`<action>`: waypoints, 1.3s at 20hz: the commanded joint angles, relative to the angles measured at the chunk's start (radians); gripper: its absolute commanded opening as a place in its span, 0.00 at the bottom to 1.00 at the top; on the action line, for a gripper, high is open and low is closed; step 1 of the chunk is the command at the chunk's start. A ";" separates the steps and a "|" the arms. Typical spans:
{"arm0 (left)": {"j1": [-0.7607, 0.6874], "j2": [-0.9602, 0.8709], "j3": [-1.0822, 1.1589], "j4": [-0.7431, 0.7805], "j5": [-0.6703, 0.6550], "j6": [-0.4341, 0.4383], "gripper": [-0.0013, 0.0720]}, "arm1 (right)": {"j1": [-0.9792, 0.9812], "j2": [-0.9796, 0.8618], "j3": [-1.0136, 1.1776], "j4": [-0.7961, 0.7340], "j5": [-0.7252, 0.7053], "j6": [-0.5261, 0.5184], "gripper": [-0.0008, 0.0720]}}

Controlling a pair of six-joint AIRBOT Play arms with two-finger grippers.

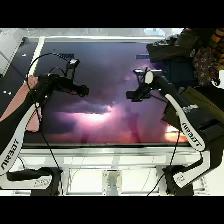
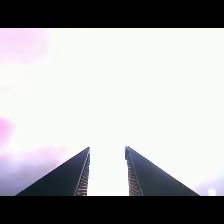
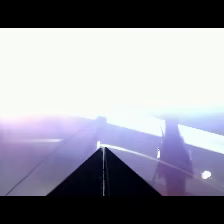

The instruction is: Fold the clothes and pants, and hang the long-sleeved shirts on hangers.

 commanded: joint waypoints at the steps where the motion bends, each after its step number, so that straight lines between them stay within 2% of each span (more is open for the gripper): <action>1: -0.003 -0.017 -0.001 0.000 0.011 0.000 0.39 | 0.053 -0.024 0.001 0.027 -0.018 0.017 0.03; 11: -0.007 -0.166 -0.001 0.000 0.051 0.000 0.39 | 0.053 -0.023 0.001 0.033 0.037 0.037 0.03; 17: -0.007 -0.211 -0.001 0.000 0.051 0.000 0.39 | 0.053 -0.022 0.008 0.035 0.135 0.037 0.03; 18: -0.007 -0.219 0.000 -0.019 0.047 -0.030 0.39 | 0.053 -0.022 0.007 0.035 0.146 0.037 0.03; 21: -0.006 -0.205 0.003 -0.037 0.030 -0.057 0.39 | 0.053 -0.021 0.008 0.034 0.140 0.036 0.03; 26: -0.006 -0.144 0.003 -0.030 0.002 -0.053 0.39 | 0.053 -0.022 0.008 0.034 0.107 0.036 0.03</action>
